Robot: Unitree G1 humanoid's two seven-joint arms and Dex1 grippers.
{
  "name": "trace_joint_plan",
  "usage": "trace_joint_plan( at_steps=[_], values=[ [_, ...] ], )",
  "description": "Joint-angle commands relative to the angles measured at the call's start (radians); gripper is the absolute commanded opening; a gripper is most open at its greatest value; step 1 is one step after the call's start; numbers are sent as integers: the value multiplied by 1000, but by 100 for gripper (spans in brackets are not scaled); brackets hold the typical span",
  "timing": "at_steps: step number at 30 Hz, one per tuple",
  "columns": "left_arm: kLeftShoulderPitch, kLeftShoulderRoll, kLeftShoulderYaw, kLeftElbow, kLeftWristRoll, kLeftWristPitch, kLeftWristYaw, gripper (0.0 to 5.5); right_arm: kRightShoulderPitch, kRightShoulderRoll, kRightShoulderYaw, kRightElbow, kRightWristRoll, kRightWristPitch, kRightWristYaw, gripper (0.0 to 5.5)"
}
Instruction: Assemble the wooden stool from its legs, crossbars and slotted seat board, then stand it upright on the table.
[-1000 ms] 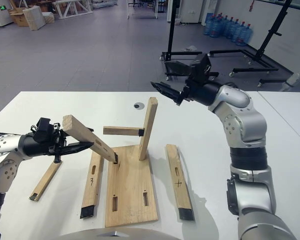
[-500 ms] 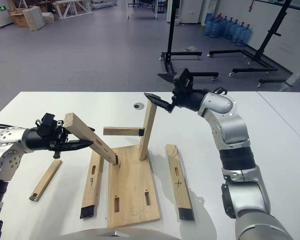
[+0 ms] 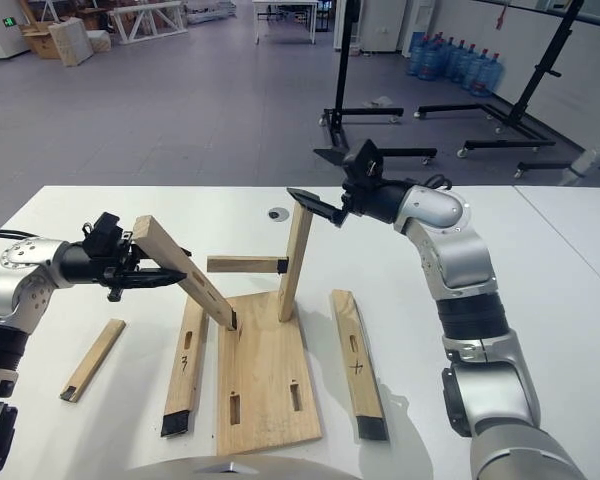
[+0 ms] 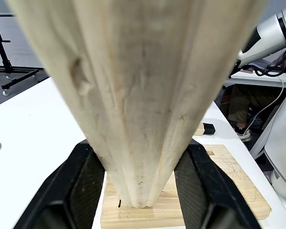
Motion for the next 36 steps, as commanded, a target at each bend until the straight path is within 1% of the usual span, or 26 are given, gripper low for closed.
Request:
trace_joint_plan(
  at_steps=[1,16,24,27,32,34,35,36],
  values=[
    [18,-24,-101,37,124,25,3,201,19,9,42,15,-29,27,22,434],
    [-112,-76,-128,217,168,-3,-10,201,17,31,65,-8,-46,22,3,434],
    [-149,-89,-139,263,200,-25,-26,201,15,41,58,-19,-56,25,0,434],
    [-147,-78,-149,270,210,-33,-41,201,6,52,50,-79,-61,19,-27,434],
    [-155,-76,-159,271,219,-29,-58,201,-52,104,24,-178,-75,-12,-127,434],
    [-159,-74,-164,274,226,-30,-65,201,-68,113,65,-225,-153,-33,-183,434],
    [-162,-73,-165,278,229,-31,-69,201,-73,119,99,-246,-202,-41,-204,434],
    [-165,-70,-165,281,232,-31,-71,201,-69,121,158,-257,-291,-63,-232,434]
  ],
)
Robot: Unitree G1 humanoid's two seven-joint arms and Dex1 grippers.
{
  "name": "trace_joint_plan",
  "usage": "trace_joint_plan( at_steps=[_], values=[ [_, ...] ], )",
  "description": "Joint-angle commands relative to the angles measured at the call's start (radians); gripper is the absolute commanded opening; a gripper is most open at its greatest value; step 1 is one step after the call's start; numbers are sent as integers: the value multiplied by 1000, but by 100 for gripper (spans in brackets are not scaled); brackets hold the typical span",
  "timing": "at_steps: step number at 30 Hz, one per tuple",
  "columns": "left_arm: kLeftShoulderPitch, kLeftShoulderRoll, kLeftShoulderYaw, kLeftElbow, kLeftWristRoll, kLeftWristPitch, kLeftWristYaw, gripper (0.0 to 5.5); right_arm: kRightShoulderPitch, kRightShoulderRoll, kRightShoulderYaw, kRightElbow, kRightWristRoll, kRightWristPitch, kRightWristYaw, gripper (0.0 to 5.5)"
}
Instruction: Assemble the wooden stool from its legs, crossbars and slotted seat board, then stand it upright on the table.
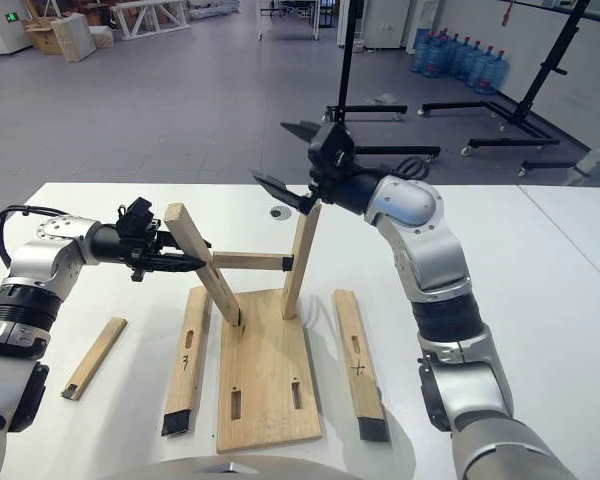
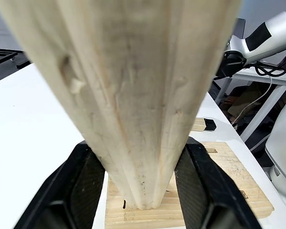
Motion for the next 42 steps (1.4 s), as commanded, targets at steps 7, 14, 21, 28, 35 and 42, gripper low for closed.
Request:
trace_joint_plan(
  at_steps=[7,14,21,28,35,42],
  values=[
    [28,22,-73,50,132,-3,-2,201,67,35,428,0,-602,-76,-159,434],
    [15,21,-140,47,196,-35,20,201,103,15,516,-4,-650,55,52,434],
    [59,1,-193,-50,255,-35,111,201,122,22,485,19,-654,59,52,434],
    [134,54,-233,-220,327,-60,203,201,130,32,455,21,-653,51,38,434],
    [165,77,-241,-188,331,-52,231,201,126,31,448,39,-663,13,11,434],
    [161,75,-220,-150,310,-34,241,201,70,77,325,-2,-632,-40,-127,434]
  ],
)
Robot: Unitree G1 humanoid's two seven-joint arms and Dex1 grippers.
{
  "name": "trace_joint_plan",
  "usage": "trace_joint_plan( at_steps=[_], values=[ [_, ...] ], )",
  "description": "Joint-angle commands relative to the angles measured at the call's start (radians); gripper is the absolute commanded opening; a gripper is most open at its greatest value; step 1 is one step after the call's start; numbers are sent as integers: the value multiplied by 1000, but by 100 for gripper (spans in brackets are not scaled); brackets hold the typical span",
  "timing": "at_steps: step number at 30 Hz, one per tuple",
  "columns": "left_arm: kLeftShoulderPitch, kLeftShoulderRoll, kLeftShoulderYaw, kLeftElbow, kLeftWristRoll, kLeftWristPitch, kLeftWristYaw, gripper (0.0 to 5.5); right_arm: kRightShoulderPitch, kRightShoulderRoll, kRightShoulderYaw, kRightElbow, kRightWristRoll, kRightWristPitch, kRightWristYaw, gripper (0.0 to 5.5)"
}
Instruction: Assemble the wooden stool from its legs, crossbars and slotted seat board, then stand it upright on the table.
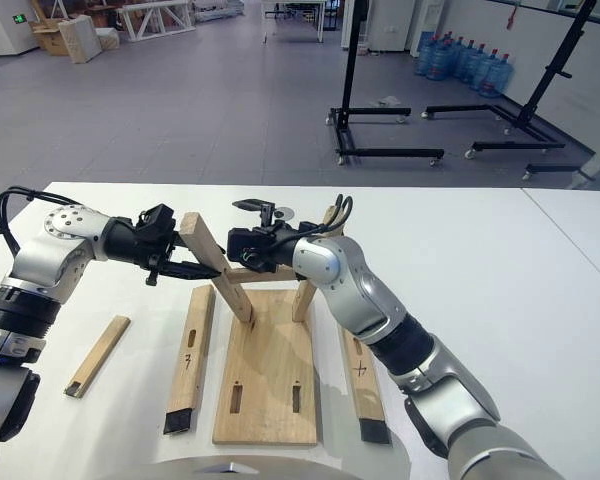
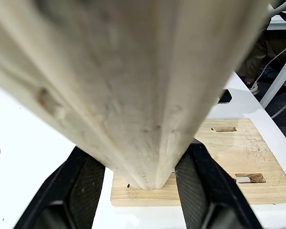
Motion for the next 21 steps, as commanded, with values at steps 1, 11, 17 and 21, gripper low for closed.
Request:
trace_joint_plan(
  at_steps=[1,11,17,21],
  values=[
    [126,34,-133,96,246,-11,96,201,-19,36,-136,-19,32,-28,-107,434],
    [107,70,-137,122,250,-22,58,201,-104,64,-942,5,749,221,-192,434],
    [92,91,-140,125,255,-24,40,201,252,107,-1073,-14,875,337,-249,434],
    [95,111,-138,117,253,-19,34,201,379,294,-1000,-189,842,386,-484,434]
  ],
)
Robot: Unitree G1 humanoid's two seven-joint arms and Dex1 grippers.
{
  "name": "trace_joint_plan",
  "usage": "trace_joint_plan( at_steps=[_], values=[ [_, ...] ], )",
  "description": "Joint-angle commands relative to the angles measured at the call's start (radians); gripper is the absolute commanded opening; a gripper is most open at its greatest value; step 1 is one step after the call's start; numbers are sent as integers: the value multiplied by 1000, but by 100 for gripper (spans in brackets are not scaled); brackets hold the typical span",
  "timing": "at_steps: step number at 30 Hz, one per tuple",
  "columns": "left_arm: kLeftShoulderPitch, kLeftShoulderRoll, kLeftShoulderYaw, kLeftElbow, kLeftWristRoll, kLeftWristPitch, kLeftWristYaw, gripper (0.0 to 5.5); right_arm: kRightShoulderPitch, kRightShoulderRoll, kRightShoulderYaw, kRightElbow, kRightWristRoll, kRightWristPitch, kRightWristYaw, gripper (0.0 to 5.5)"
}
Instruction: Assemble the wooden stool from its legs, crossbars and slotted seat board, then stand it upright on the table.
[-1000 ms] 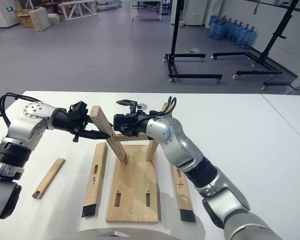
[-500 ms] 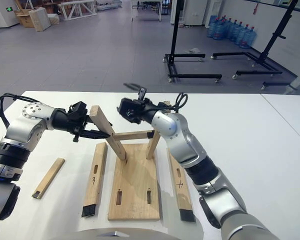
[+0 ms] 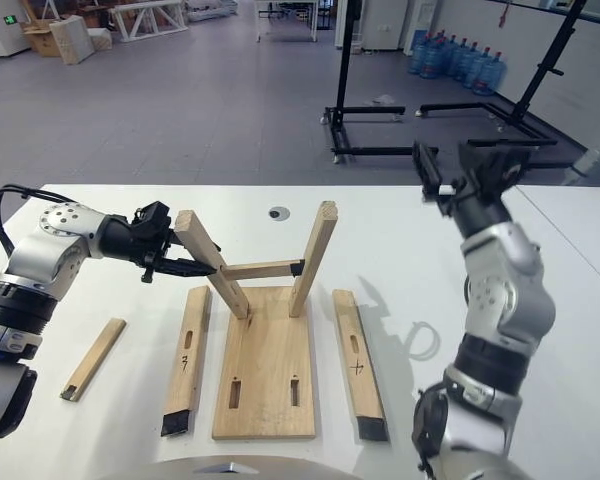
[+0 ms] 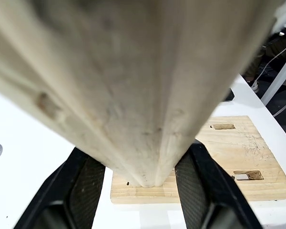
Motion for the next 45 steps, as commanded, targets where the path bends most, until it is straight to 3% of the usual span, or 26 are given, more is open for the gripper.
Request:
trace_joint_plan(
  at_steps=[1,4,8,11,17,25,28,33,39,45],
  values=[
    [119,84,-131,72,256,-7,54,201,123,209,109,-200,-14,98,-246,434],
    [115,87,-142,58,257,-2,42,201,171,270,343,-314,88,225,-194,434],
    [92,80,-174,33,261,7,9,201,153,202,718,-325,82,337,-42,434],
    [61,65,-193,37,263,7,-2,201,100,211,796,-255,30,353,-65,434],
    [58,62,-194,35,259,8,7,201,138,139,732,-200,-116,285,-107,434],
    [80,73,-195,46,254,-10,25,201,143,132,244,-129,59,127,-147,434],
    [94,76,-196,52,256,-18,31,201,131,4,158,-51,223,162,87,434],
    [84,67,-199,66,259,-30,26,201,-21,-139,165,160,325,194,347,434],
    [41,38,-218,98,270,-64,-2,201,-226,-127,312,343,313,188,537,434],
    [-28,0,-244,149,283,-98,-23,201,-262,-146,408,389,290,187,660,434]
  ],
)
